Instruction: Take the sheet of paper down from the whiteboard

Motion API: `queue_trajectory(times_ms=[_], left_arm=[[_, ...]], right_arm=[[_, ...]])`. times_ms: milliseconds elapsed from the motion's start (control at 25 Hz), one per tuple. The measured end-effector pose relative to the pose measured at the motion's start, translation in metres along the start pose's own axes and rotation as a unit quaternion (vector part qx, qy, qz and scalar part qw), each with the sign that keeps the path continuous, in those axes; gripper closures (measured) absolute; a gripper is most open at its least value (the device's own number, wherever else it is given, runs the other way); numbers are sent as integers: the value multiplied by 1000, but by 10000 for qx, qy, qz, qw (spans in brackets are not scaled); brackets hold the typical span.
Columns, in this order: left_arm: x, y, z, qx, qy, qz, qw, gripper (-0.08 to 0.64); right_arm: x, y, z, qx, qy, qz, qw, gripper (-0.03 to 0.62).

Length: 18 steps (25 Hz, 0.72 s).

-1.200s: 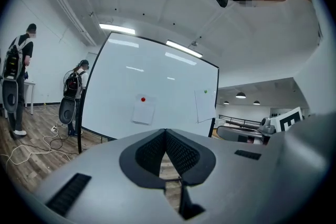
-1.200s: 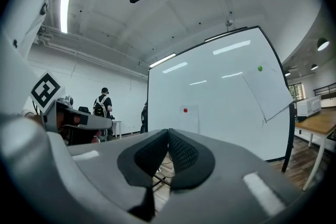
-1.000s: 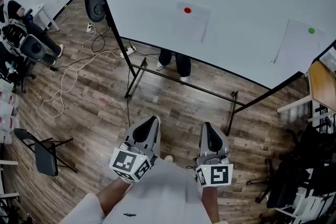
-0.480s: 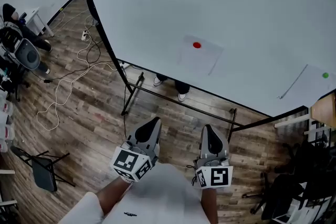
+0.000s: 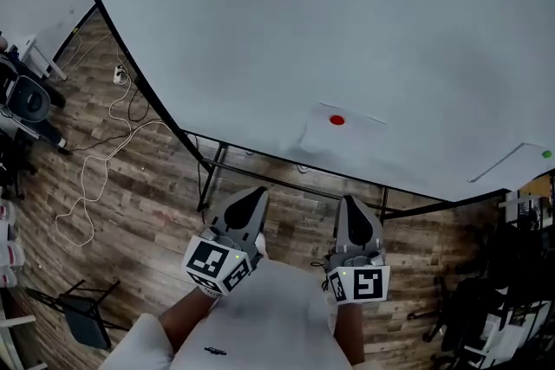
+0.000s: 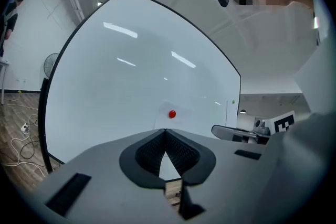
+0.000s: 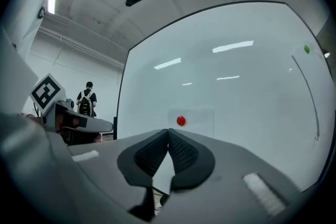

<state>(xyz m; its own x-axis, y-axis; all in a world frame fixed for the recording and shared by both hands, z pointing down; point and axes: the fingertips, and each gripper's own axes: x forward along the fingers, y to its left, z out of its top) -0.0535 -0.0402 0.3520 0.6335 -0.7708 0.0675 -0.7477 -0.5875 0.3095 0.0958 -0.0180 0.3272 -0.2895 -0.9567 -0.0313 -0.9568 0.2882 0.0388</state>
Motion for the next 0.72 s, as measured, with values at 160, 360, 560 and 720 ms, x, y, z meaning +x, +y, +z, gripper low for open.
queue_trajectory(times_ms=[160, 360, 560, 720], left_arm=[[15, 13, 1, -33, 62, -181, 9998, 552], [32, 18, -2, -21, 118, -354, 9993, 552], [43, 16, -12, 24, 276, -421, 9987, 552], [49, 15, -16, -14, 352, -450, 9984, 552]], right_arm=[[15, -1, -1, -46, 69, -123, 9999, 581], [21, -10, 0, -117, 49, -191, 9997, 581], [26, -21, -3, -54, 18, -232, 9997, 581], [32, -21, -7, -10, 13, -116, 9999, 581]])
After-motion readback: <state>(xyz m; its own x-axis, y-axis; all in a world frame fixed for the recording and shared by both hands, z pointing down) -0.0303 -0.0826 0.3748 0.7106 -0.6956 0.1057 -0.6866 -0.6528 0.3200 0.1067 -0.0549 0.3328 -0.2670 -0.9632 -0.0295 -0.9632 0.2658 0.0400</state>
